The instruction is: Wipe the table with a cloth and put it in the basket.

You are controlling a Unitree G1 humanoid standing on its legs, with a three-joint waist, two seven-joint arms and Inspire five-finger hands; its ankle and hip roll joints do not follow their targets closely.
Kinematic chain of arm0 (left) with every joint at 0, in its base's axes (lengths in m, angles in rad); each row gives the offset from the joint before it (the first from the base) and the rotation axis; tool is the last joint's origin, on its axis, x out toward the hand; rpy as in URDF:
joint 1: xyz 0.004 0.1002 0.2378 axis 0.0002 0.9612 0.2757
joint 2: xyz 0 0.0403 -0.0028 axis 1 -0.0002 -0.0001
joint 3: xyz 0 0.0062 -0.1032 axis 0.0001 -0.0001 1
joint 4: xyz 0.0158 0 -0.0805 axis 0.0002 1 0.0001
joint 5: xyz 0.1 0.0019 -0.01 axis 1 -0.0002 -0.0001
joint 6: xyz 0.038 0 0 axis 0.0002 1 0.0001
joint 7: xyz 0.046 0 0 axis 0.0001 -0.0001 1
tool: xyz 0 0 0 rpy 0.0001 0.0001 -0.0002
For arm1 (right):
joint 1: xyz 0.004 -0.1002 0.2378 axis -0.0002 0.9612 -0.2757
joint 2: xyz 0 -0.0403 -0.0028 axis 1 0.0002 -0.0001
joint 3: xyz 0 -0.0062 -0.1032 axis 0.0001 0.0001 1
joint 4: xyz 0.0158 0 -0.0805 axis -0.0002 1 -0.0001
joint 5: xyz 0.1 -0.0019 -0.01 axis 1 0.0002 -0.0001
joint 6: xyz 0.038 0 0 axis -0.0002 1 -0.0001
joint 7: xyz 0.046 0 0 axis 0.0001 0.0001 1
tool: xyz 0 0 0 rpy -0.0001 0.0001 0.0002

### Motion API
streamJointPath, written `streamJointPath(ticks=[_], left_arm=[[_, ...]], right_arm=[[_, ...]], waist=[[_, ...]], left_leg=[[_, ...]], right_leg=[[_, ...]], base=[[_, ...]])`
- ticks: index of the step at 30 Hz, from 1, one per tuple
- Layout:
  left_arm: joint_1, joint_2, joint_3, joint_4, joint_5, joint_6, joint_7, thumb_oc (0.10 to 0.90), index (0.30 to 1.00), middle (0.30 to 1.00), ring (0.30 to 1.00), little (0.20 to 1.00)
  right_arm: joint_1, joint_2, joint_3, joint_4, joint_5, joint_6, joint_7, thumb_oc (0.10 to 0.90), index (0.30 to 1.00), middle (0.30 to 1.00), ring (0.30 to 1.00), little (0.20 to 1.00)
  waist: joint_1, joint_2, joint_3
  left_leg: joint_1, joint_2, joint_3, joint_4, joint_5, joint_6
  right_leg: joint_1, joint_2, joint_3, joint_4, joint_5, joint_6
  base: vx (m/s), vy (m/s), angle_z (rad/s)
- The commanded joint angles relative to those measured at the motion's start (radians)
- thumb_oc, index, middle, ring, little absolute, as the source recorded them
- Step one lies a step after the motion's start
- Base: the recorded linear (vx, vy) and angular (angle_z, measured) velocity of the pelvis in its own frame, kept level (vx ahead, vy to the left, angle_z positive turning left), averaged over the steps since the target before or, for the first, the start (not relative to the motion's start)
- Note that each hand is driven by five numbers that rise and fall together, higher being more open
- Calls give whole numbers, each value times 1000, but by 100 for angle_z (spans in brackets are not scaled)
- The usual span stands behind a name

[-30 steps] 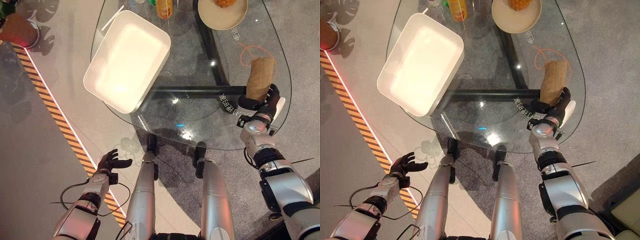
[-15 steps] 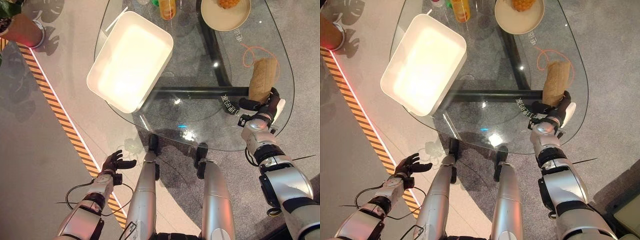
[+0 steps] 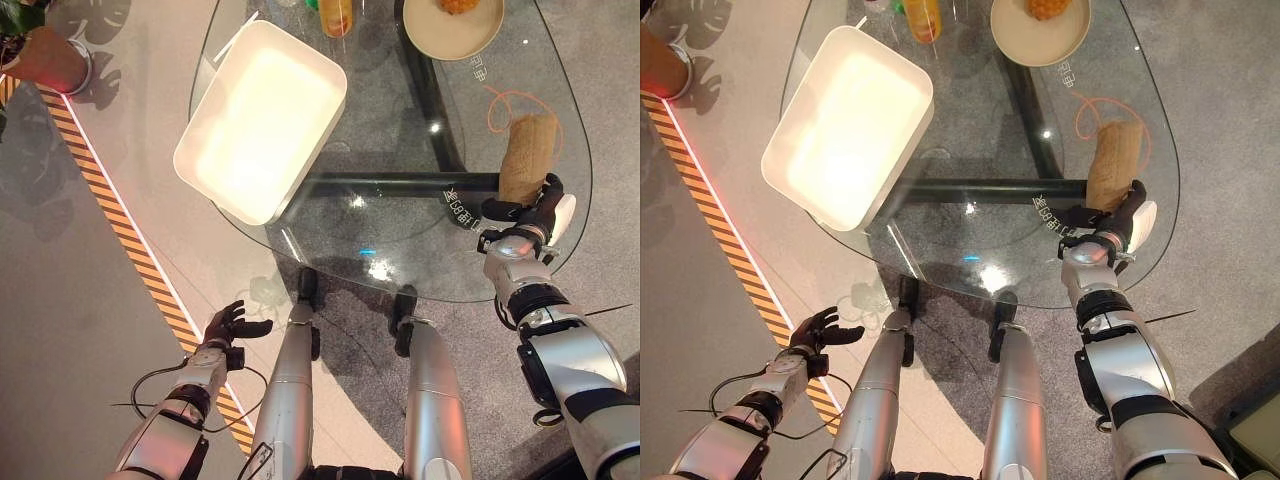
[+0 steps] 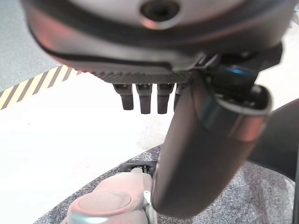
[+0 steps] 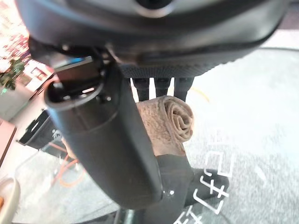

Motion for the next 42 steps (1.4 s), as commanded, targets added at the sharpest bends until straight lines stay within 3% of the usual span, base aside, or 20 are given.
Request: streamJointPath(ticks=[1, 9, 10, 12, 13, 14, 15, 16, 26, 37, 42], left_arm=[[-6, -8, -18, 53, 5, -8, 30, 800, 900, 900, 900, 900], [-13, -6, -21, 61, -1, -8, 23, 800, 900, 900, 900, 900], [-14, -8, -21, 62, -2, -8, 25, 800, 900, 900, 900, 900], [-13, -9, -21, 63, -2, -9, 24, 800, 900, 900, 900, 900], [-14, -9, -21, 64, -3, -7, 23, 800, 900, 900, 900, 900], [-15, -8, -20, 66, -1, -6, 22, 800, 900, 900, 900, 900], [-16, -9, -20, 67, -1, -6, 21, 800, 900, 900, 900, 900], [-14, -10, -21, 66, -2, -8, 23, 800, 900, 900, 900, 900], [-20, -12, -21, 65, 2, -4, 27, 800, 900, 900, 900, 900], [-21, -12, -29, 65, 0, -2, 29, 800, 900, 900, 900, 900], [-18, -14, -36, 54, -3, -1, 34, 800, 900, 900, 900, 900]], right_arm=[[-54, -95, 27, 19, -69, -5, -60, 800, 900, 900, 900, 900], [-69, -102, 37, 42, -70, 4, -63, 800, 900, 900, 900, 900], [-69, -101, 35, 44, -71, 7, -64, 707, 820, 820, 820, 807], [-68, -100, 34, 51, -65, 9, -62, 624, 749, 749, 749, 724], [-68, -100, 33, 55, -64, 8, -61, 399, 556, 556, 556, 499], [-67, -99, 32, 61, -63, 7, -59, 292, 465, 465, 465, 392], [-65, -98, 32, 63, -64, 10, -59, 136, 331, 331, 331, 236], [-63, -98, 34, 64, -62, 17, -58, 100, 300, 300, 300, 200], [-56, -93, 34, 86, -66, 29, -50, 100, 300, 300, 300, 200], [-60, -92, 49, 79, -97, -1, -44, 100, 300, 300, 300, 200], [-80, -88, 82, 40, -167, -9, -45, 100, 300, 300, 300, 200]], waist=[[8, 26, -18], [9, 29, -18], [9, 29, -18], [10, 30, -18], [10, 30, -18], [10, 30, -18], [10, 30, -18], [10, 29, -18], [9, 30, -18], [8, 28, -18], [11, 30, -18]], left_leg=[[11, -94, 76, 130, -154, 103], [1, -94, 76, 133, -154, 104], [0, -94, 77, 134, -154, 105], [0, -94, 76, 133, -154, 106], [1, -95, 76, 133, -154, 106], [1, -95, 76, 132, -154, 106], [1, -95, 76, 132, -154, 106], [-1, -95, 77, 132, -154, 106], [5, -99, 80, 131, -156, 112], [4, -98, 80, 132, -157, 112], [2, -100, 78, 127, -152, 112]], right_leg=[[26, 65, -12, -96, 78, -5], [15, 63, -13, -95, 80, -5], [13, 63, -13, -93, 80, -5], [10, 63, -12, -90, 80, -5], [11, 63, -12, -91, 80, -4], [12, 63, -13, -93, 80, -4], [13, 63, -13, -94, 81, -4], [10, 62, -14, -93, 82, -4], [12, 64, -14, -97, 88, -2], [12, 63, -13, -98, 90, -1], [10, 63, -17, -101, 92, -1]], base=[[0, 0, 0], [0, 0, 0], [0, 0, 0], [0, 0, 0], [0, 0, 0], [0, 0, 0], [0, 0, 0], [0, 0, 0], [0, 0, 0], [0, 0, 0], [0, 0, 0]])
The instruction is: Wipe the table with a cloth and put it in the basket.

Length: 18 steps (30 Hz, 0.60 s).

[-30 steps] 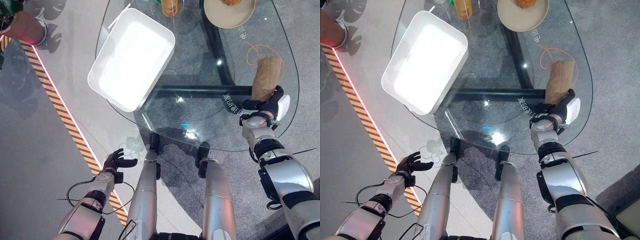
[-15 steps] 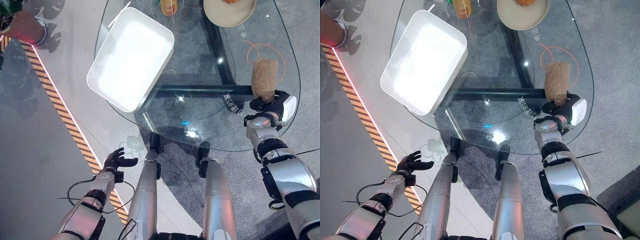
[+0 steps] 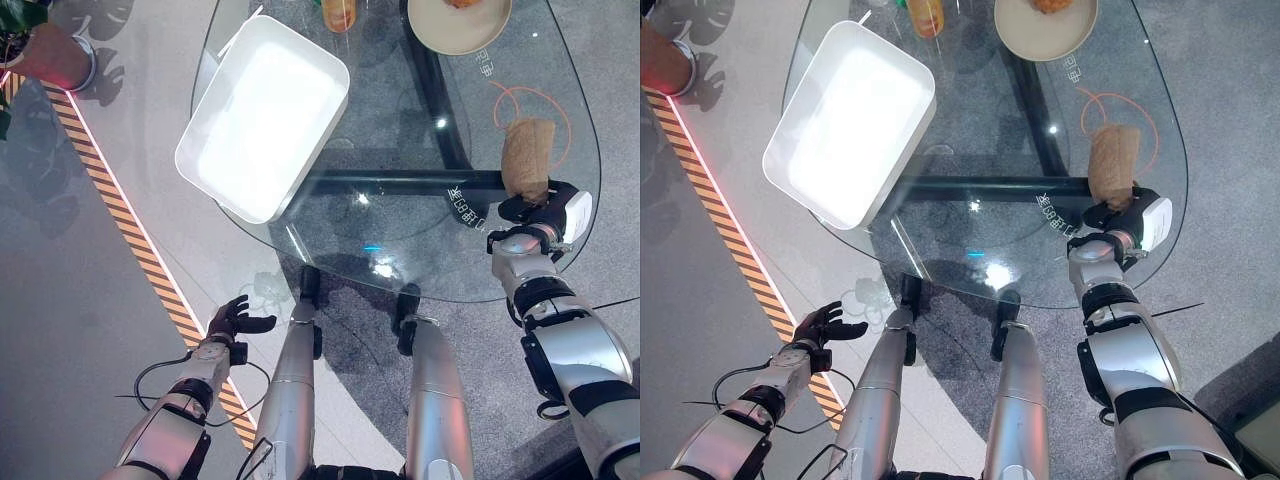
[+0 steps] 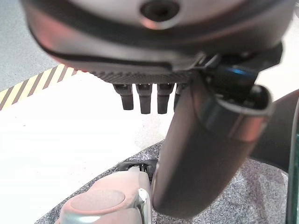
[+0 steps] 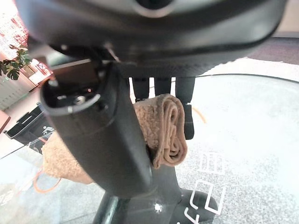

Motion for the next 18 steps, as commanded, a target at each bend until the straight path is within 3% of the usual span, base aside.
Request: streamJointPath(ticks=[1, 12, 18], left_arm=[[10, -13, -3, 46, -3, 0, 36, 800, 900, 900, 900, 900], [23, -16, -13, 6, 1, 12, 48, 800, 900, 900, 900, 900], [32, -21, -19, -1, 5, 8, 45, 800, 900, 900, 900, 900]], right_arm=[[-43, -67, 63, -54, -119, -39, -27, 100, 300, 300, 300, 200], [-110, -42, 206, -207, -315, 52, 19, 100, 300, 300, 300, 200], [-126, -21, 278, -235, -340, 92, 65, 100, 300, 300, 300, 200]], waist=[[10, 17, -19], [22, 19, -19], [32, 27, -19]], left_leg=[[1, -100, 84, 133, -156, 118], [6, -107, 79, 121, -145, 113], [12, -115, 76, 111, -137, 113]], right_leg=[[16, 65, -12, -115, 97, 6], [24, 64, -21, -127, 97, 1], [32, 62, -27, -133, 94, -6]], base=[[0, 0, 0], [0, 0, 0], [0, 0, 0]])
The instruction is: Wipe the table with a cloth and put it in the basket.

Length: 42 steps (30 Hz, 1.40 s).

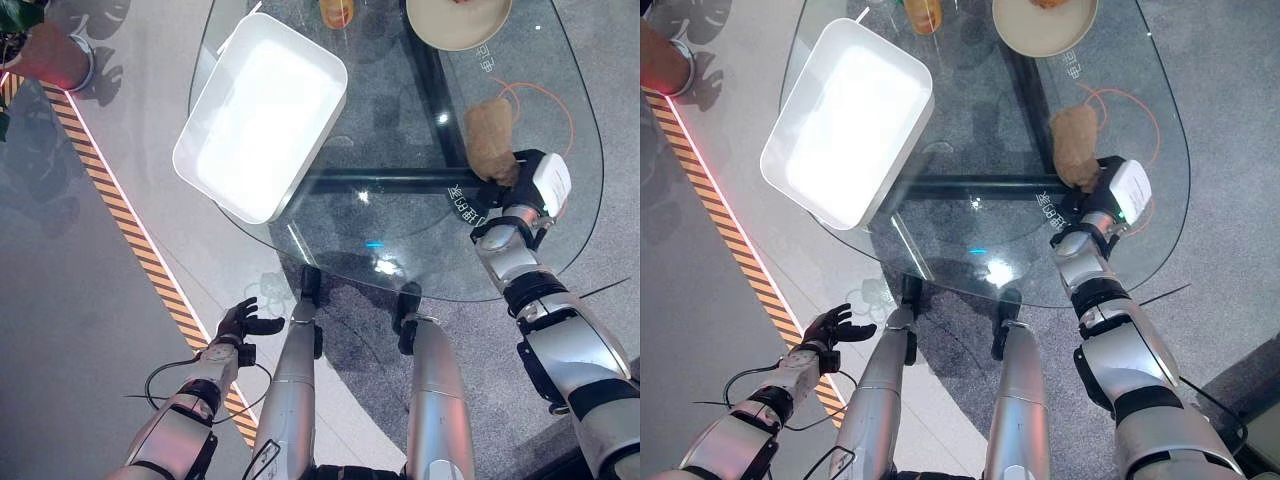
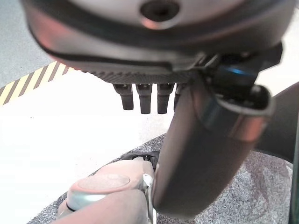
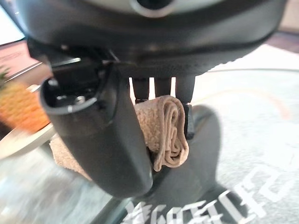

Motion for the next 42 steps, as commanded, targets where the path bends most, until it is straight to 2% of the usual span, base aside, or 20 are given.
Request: streamJointPath(ticks=[1, 13, 25, 42], left_arm=[[32, 13, -15, 5, 5, -5, 41, 800, 900, 900, 900, 900], [43, -7, -26, -16, 16, -6, 45, 800, 900, 900, 900, 900], [50, -18, -26, -37, 19, -1, 58, 800, 900, 900, 900, 900], [33, -18, -17, -34, 23, 6, 57, 800, 900, 900, 900, 900]], right_arm=[[-99, -27, 65, -78, -88, -19, 21, 100, 300, 300, 300, 200], [-106, 15, 163, -153, -203, -3, 136, 100, 300, 300, 300, 200], [-62, 48, 263, -286, -333, -99, 313, 100, 300, 300, 300, 200], [7, 61, 337, -359, -405, -165, 492, 100, 300, 300, 300, 200]], waist=[[23, 20, -20], [33, 30, -20], [32, 33, -20], [22, 27, -20]], left_leg=[[15, -116, 80, 117, -138, 117], [15, -122, 83, 111, -125, 114], [15, -126, 85, 100, -112, 109], [15, -122, 93, 84, -99, 103]], right_leg=[[41, 60, -28, -134, 98, -5], [42, 51, -36, -137, 98, -11], [39, 48, -40, -141, 99, -13], [37, 40, -47, -156, 108, -8]], base=[[0, 0, 0], [2, 1, 1], [0, 0, 0], [-2, 0, 1]])
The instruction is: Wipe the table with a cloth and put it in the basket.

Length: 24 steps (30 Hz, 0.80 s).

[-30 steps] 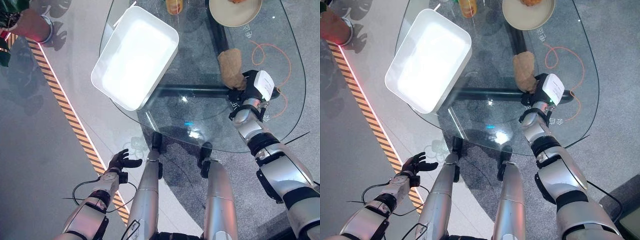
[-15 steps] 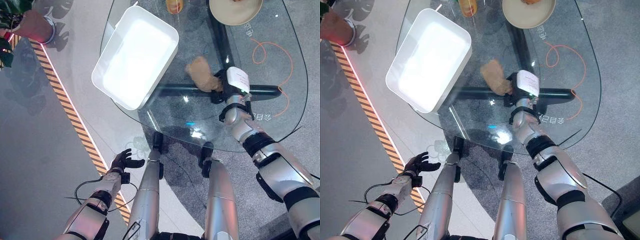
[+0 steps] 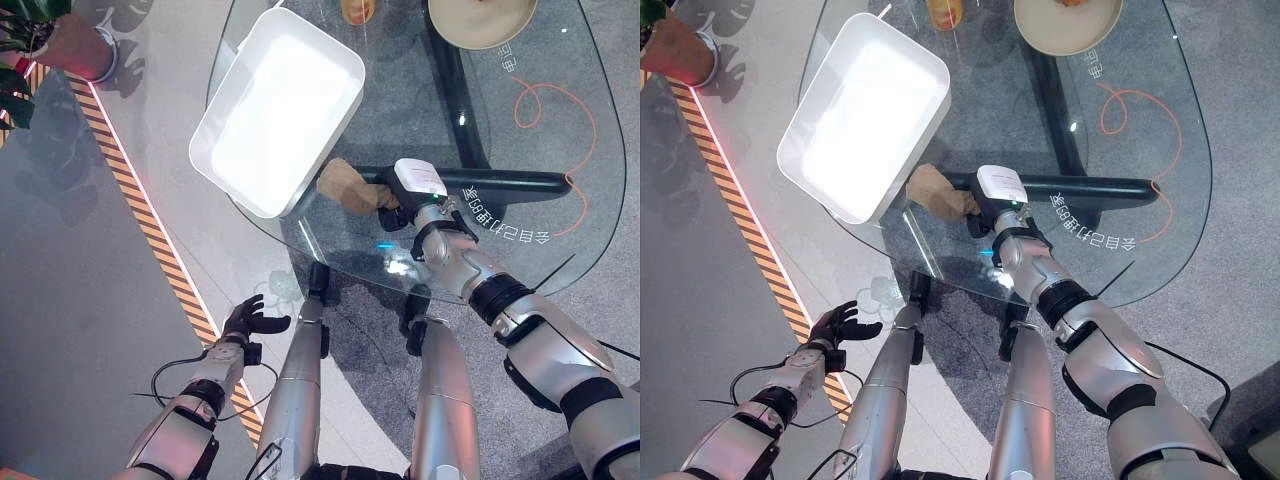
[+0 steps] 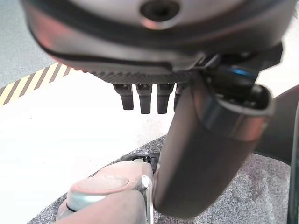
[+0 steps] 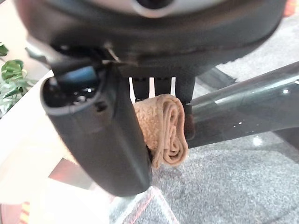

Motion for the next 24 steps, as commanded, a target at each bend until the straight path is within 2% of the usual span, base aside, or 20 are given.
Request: streamJointPath(ticks=[1, 7, 15, 24], left_arm=[[20, -10, 17, 21, 21, 2, 32, 800, 900, 900, 900, 900], [16, -7, 17, 24, 19, 4, 29, 800, 900, 900, 900, 900], [15, 1, 20, 18, 26, 10, 25, 800, 900, 900, 900, 900], [7, 9, 21, 20, 29, 19, 21, 800, 900, 900, 900, 900]], right_arm=[[-12, 18, 48, -113, -49, -98, 55, 100, 300, 300, 300, 200], [-1, 13, 69, -120, -71, -102, 98, 100, 300, 300, 300, 200], [-2, -1, 85, -122, -82, -140, 194, 100, 300, 300, 300, 200], [-2, -17, 92, -112, -88, -155, 239, 100, 300, 300, 300, 200]], waist=[[-3, 2, -18], [-5, 1, -18], [-1, -4, -18], [-1, -7, -18]], left_leg=[[10, -121, 105, 115, -119, 114], [13, -121, 106, 111, -116, 115], [9, -120, 105, 113, -113, 115], [7, -118, 105, 117, -113, 117]], right_leg=[[51, 48, -31, -185, 120, 5], [50, 47, -31, -187, 123, 6], [48, 46, -35, -185, 127, 6], [43, 43, -38, -178, 129, 5]], base=[[0, 0, 0], [0, 0, 0], [0, 0, 0], [0, 0, 0]])
